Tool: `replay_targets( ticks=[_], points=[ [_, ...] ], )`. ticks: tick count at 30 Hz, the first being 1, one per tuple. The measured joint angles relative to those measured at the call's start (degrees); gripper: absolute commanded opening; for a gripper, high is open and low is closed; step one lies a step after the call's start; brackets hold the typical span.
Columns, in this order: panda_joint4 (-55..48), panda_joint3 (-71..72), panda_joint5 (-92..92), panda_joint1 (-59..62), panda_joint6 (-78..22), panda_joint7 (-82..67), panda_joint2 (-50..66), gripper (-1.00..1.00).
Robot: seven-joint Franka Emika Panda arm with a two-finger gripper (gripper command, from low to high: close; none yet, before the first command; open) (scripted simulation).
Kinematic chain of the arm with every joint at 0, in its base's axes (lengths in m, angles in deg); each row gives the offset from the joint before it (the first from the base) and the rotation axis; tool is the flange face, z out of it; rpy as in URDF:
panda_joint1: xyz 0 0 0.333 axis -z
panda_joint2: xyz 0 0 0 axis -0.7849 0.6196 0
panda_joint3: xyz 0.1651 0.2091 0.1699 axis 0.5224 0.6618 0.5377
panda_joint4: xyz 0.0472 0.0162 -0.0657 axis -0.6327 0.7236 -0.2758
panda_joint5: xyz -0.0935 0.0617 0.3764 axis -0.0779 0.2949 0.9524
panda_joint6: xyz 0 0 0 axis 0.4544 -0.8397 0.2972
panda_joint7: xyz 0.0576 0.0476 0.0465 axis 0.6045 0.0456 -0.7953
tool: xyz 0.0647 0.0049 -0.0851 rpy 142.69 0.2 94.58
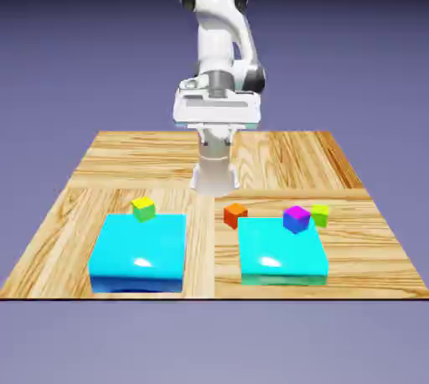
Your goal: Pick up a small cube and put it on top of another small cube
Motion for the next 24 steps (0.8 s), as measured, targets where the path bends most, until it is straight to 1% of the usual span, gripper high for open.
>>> replay_targets(
  ticks=[13,14,15,24],
  points=[
    [13.27,-12.95,-14.29,-27.00,-22.96,-3.32,16.67,0.00],
    [13.58,-13.26,-14.63,-27.63,-23.50,-3.40,17.06,0.00],
    [13.58,-13.26,-14.63,-27.63,-23.50,-3.40,17.06,0.00],
    [12.62,-12.68,-16.06,-26.49,-5.76,-2.10,35.73,0.00]
  ],
)
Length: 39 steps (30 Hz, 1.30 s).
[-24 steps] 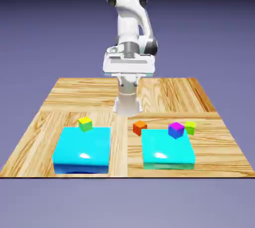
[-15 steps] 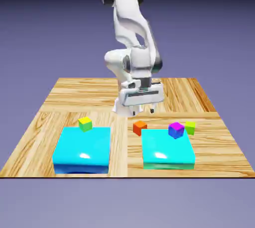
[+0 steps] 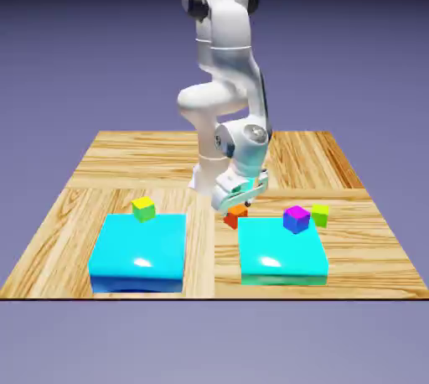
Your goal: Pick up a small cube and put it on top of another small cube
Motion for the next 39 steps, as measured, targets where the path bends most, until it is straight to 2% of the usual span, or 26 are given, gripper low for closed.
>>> replay_targets(
  ticks=[1,2,4,14,16,31,33,37,38,39],
  points=[
    [-0.11,0.06,-0.16,0.13,1.97,0.15,2.07,0.00],
    [-0.13,0.08,-0.19,0.15,2.36,0.17,2.48,-1.00],
    [-0.13,0.09,-0.23,0.16,2.35,0.21,2.48,-1.00],
    [0.94,-0.56,1.45,-1.12,-17.36,-1.32,-18.27,-1.00],
    [0.96,-0.58,1.49,-1.15,-17.75,-1.35,-18.67,-1.00],
    [-30.17,-13.83,1.43,28.74,-47.28,-18.34,-19.36,-1.00],
    [-30.23,-13.85,1.43,28.79,-47.33,-18.37,-19.37,-1.00],
    [-25.97,-15.12,2.01,29.30,-37.38,-19.28,-13.48,-1.00],
    [-24.95,-15.42,2.15,29.42,-34.99,-19.49,-12.07,1.00],
    [-24.95,-15.42,1.97,29.43,-34.96,-19.38,-12.07,1.00]
  ],
)
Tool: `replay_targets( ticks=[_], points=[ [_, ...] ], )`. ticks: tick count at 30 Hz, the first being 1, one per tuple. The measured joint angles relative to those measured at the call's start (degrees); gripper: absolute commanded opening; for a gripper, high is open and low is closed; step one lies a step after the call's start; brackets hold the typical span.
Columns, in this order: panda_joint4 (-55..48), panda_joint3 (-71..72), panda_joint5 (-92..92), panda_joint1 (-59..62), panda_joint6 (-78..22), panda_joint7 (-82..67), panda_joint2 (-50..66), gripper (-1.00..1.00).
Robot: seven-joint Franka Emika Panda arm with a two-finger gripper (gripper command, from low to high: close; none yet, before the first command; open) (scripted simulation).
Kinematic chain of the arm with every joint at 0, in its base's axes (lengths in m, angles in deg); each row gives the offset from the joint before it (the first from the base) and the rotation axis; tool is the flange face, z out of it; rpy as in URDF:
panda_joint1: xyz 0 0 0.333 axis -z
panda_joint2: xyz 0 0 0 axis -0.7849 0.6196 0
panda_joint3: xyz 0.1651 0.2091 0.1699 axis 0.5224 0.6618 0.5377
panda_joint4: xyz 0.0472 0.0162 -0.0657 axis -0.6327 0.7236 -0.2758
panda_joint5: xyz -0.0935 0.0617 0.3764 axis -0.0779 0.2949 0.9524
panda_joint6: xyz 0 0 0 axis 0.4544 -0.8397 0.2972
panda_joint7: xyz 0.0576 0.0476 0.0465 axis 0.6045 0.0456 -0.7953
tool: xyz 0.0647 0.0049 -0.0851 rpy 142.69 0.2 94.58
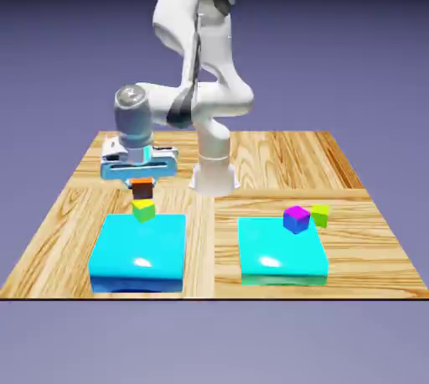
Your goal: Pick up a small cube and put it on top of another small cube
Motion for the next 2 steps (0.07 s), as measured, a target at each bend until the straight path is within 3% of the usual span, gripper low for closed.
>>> replay_targets(
  ticks=[2],
  points=[
    [-1.06,0.32,-0.15,-0.13,-2.48,0.22,-1.47,1.00]
  ],
)
